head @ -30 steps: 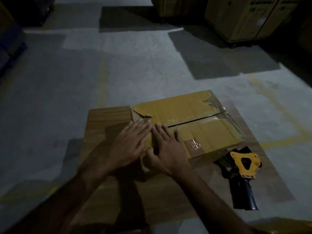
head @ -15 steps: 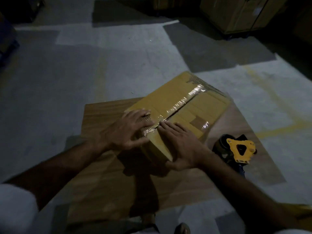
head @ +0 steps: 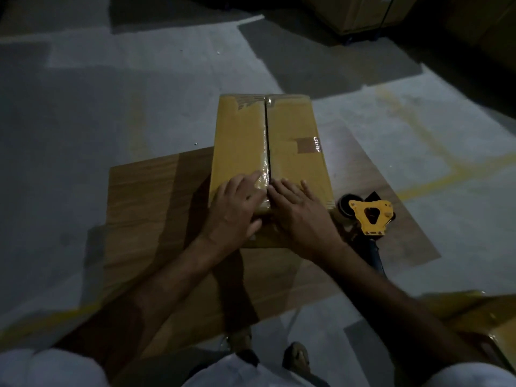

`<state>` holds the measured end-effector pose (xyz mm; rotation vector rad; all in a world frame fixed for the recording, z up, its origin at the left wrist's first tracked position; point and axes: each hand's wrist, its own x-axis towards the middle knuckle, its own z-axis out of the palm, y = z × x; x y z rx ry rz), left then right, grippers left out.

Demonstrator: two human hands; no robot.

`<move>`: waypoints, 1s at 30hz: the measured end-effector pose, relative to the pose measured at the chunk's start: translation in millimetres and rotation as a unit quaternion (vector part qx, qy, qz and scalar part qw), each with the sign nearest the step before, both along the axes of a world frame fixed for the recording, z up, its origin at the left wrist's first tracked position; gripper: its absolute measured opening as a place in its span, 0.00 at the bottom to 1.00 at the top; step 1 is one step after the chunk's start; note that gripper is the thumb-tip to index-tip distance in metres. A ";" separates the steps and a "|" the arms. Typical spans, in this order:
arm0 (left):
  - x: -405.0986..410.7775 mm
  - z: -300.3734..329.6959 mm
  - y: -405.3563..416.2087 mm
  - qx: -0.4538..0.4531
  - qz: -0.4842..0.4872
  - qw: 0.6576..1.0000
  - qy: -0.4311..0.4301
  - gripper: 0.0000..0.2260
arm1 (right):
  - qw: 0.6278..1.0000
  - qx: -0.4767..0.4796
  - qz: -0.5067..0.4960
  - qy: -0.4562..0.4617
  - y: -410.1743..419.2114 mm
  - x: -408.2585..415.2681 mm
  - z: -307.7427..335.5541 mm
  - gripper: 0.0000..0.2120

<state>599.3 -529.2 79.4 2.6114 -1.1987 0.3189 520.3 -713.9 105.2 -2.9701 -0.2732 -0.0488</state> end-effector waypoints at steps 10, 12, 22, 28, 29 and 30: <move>13.2 -0.1 8.4 -0.029 -0.093 0.995 -0.002 0.22 | 0.948 0.045 -0.083 -0.305 -13.4 -12.3 -56.1 0.13; 9.2 -4.4 9.0 -0.009 -0.081 0.997 -0.019 0.26 | 0.942 0.035 -0.111 -0.315 -9.2 -12.2 -66.8 0.17; 12.2 8.0 14.8 -0.042 -0.056 0.997 0.036 0.23 | 0.938 0.048 -0.119 -0.321 -16.3 -2.7 -55.4 0.21; -4.4 -5.1 -0.8 0.010 0.002 1.000 0.013 0.28 | 0.943 0.057 -0.125 -0.303 -7.7 -11.6 -67.1 0.21; -4.1 -4.7 -1.0 0.003 0.001 1.000 0.014 0.28 | 0.945 0.056 -0.120 -0.298 -8.3 -12.1 -65.7 0.22; -2.1 -3.4 -0.6 -0.016 -0.007 1.000 0.017 0.27 | 0.947 0.052 -0.112 -0.297 -10.7 -11.4 -63.5 0.21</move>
